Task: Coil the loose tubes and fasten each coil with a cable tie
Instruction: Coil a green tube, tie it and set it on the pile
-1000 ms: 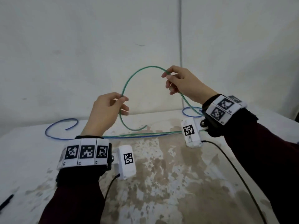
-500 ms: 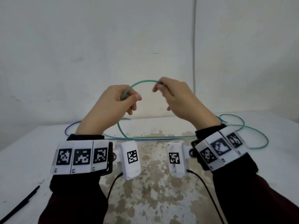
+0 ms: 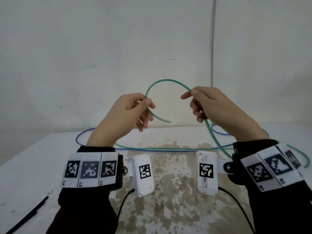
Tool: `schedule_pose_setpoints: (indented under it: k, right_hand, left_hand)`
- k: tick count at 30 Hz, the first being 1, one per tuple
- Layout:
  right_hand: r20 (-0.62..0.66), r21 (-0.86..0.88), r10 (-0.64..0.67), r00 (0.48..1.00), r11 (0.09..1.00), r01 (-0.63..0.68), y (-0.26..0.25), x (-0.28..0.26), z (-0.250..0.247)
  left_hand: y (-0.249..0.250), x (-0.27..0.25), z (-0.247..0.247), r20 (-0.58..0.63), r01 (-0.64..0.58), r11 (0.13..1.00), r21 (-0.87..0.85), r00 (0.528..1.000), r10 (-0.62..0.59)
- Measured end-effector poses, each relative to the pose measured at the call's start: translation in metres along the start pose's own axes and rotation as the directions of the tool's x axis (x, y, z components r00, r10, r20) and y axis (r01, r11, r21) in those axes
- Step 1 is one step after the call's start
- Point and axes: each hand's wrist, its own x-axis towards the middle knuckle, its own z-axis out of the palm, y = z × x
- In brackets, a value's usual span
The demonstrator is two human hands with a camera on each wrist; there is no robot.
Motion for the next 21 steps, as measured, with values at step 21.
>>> schedule_pose_setpoints:
  k: [21]
  right_hand:
    - [0.108, 0.420, -0.049, 0.993, 0.907, -0.001, -0.011, -0.002, 0.021]
  left_hand:
    - [0.007, 0.007, 0.053, -0.074, -0.064, 0.952, -0.300, 0.996, 0.044]
